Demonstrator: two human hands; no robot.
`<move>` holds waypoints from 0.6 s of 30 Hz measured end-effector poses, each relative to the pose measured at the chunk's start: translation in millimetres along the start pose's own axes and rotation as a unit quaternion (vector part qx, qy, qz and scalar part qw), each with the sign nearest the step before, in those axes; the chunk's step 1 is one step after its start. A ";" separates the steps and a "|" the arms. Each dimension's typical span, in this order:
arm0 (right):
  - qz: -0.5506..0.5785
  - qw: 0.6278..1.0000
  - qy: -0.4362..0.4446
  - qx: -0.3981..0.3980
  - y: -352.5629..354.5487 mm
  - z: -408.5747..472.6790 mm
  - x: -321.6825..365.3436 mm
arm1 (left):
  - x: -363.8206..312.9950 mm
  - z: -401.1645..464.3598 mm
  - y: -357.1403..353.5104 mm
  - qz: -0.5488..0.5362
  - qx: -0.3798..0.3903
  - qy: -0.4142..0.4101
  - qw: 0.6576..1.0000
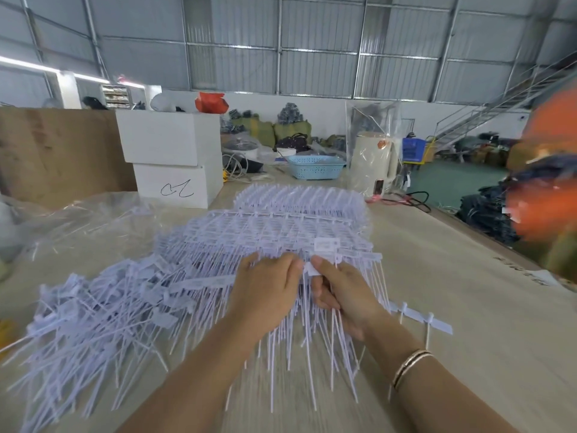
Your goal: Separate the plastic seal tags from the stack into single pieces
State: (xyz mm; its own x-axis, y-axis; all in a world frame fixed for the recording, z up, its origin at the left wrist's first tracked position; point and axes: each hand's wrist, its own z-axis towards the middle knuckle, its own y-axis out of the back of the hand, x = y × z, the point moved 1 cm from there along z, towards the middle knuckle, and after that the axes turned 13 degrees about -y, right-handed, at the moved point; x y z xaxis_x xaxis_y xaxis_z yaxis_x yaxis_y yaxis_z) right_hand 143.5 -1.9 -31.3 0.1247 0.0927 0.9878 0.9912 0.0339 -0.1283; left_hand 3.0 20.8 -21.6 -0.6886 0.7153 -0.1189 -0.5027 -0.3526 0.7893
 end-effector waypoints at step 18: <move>-0.051 0.995 -0.048 -0.076 -25.6 3.2 -12.0 | 22.9 -13.8 -13.8 -0.232 -0.059 0.056 0.969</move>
State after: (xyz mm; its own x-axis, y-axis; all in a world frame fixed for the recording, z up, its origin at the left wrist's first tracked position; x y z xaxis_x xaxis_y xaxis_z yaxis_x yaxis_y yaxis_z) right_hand 116.5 -0.7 -40.2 0.0262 0.1905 0.9813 0.9947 -0.1023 -0.0067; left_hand -13.0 33.7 -43.6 -0.4221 0.7464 -0.5145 -0.8238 -0.0789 0.5614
